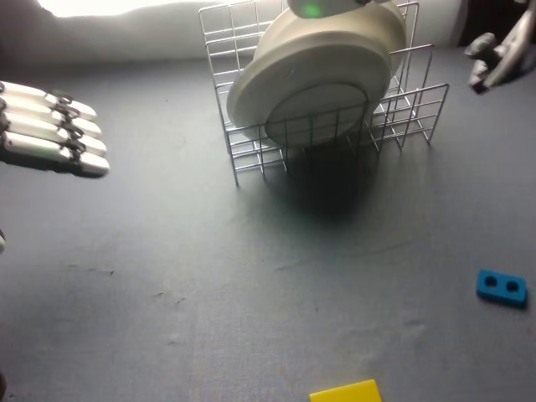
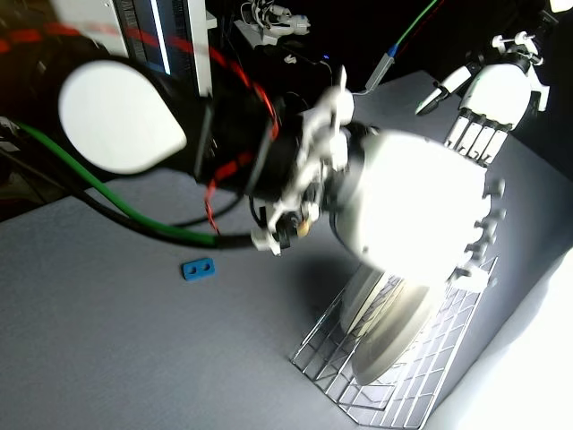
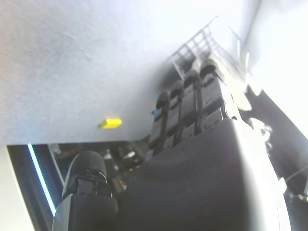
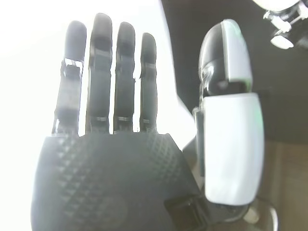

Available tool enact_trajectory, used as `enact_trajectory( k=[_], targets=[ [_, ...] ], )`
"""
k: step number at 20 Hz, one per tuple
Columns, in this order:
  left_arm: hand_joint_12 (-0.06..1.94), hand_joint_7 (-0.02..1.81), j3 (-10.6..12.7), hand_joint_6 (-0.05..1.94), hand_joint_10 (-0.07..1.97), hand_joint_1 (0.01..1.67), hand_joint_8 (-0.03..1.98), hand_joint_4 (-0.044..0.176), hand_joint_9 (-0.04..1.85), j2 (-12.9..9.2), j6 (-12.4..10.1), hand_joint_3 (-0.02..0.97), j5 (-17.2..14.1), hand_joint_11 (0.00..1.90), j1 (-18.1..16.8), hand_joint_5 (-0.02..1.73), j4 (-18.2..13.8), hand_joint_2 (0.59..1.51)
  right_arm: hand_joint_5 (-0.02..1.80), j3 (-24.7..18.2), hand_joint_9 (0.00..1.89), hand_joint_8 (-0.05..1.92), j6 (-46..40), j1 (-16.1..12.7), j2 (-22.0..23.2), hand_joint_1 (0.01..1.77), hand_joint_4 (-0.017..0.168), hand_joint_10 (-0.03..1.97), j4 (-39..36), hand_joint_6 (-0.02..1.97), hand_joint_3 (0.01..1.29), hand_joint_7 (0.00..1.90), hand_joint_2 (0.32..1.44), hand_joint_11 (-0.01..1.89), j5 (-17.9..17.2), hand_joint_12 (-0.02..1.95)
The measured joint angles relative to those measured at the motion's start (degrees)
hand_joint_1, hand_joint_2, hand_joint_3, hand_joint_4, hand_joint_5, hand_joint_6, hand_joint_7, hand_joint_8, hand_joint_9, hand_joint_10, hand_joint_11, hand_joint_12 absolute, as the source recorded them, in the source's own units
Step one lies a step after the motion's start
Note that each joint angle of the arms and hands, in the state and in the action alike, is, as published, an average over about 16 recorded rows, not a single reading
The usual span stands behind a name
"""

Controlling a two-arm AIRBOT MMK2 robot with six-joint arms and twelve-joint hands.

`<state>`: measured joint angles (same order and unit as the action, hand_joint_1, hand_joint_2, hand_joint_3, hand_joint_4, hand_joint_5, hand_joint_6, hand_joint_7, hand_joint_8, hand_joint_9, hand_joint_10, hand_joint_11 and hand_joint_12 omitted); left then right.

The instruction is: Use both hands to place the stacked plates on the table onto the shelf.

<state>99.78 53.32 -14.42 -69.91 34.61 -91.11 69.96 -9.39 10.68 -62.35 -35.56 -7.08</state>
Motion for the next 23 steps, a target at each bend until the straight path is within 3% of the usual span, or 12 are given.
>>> enact_trajectory(
  k=[3,6,9,13,16,18,23],
  targets=[
    [0.59,0.36,-3.5,0.23,0.29,0.06,0.27,0.000,0.32,-1.1,1.2,0.011,-0.9,0.19,-0.5,0.34,-0.9,1.218,0.72,-4.3,0.78,0.29,2.9,-0.7,4.8,0.60,-0.003,0.30,0.0,0.25,0.01,0.77,1.04,0.39,0.4,1.25],
    [0.95,0.63,-7.4,0.58,0.64,0.12,0.62,0.001,0.60,-2.3,2.3,0.011,-1.7,0.47,-1.1,0.58,-2.2,1.219,0.70,-8.3,0.77,0.61,5.3,-0.6,9.9,0.45,-0.003,0.64,0.0,0.52,0.01,0.77,1.06,0.43,0.9,1.41],
    [1.31,0.93,-11.0,0.94,1.01,0.20,0.98,0.006,0.91,-3.6,3.2,0.010,-2.1,0.79,-1.6,0.85,-3.7,1.211,0.75,-11.5,0.84,0.95,6.9,0.0,14.4,0.32,-0.003,1.00,0.1,0.86,0.01,0.83,1.09,0.61,1.6,1.57],
    [1.72,1.27,-15.3,1.42,1.49,0.41,1.45,0.047,1.28,-5.0,3.8,0.005,-2.2,1.21,-2.7,1.14,-5.9,1.199,0.94,-14.4,1.06,1.43,8.5,1.3,18.9,0.30,-0.001,1.48,0.1,1.33,0.02,1.04,1.17,0.99,2.1,1.79],
    [1.91,1.44,-17.6,1.76,1.82,0.56,1.79,0.078,1.48,-5.7,3.9,0.000,-2.1,1.50,-3.9,1.28,-7.2,1.188,1.08,-15.5,1.24,1.76,9.3,2.2,20.8,0.34,0.002,1.81,0.1,1.68,0.02,1.20,1.23,1.27,1.7,1.92],
    [1.93,1.53,-18.4,1.90,1.92,0.63,1.90,0.091,1.59,-5.9,3.8,-0.001,-2.0,1.63,-4.3,1.36,-7.7,1.181,1.14,-15.8,1.33,1.84,9.6,2.7,21.5,0.36,0.003,1.89,0.1,1.79,0.02,1.28,1.25,1.40,1.5,1.94],
    [1.93,1.57,-19.6,1.94,1.94,0.81,1.92,0.138,1.65,-6.2,3.7,-0.007,-1.8,1.70,-5.1,1.38,-8.4,1.171,1.38,-15.9,1.61,1.91,10.3,3.7,21.9,0.44,0.007,1.93,0.1,1.95,0.02,1.53,1.32,1.77,1.0,1.91]
  ],
)
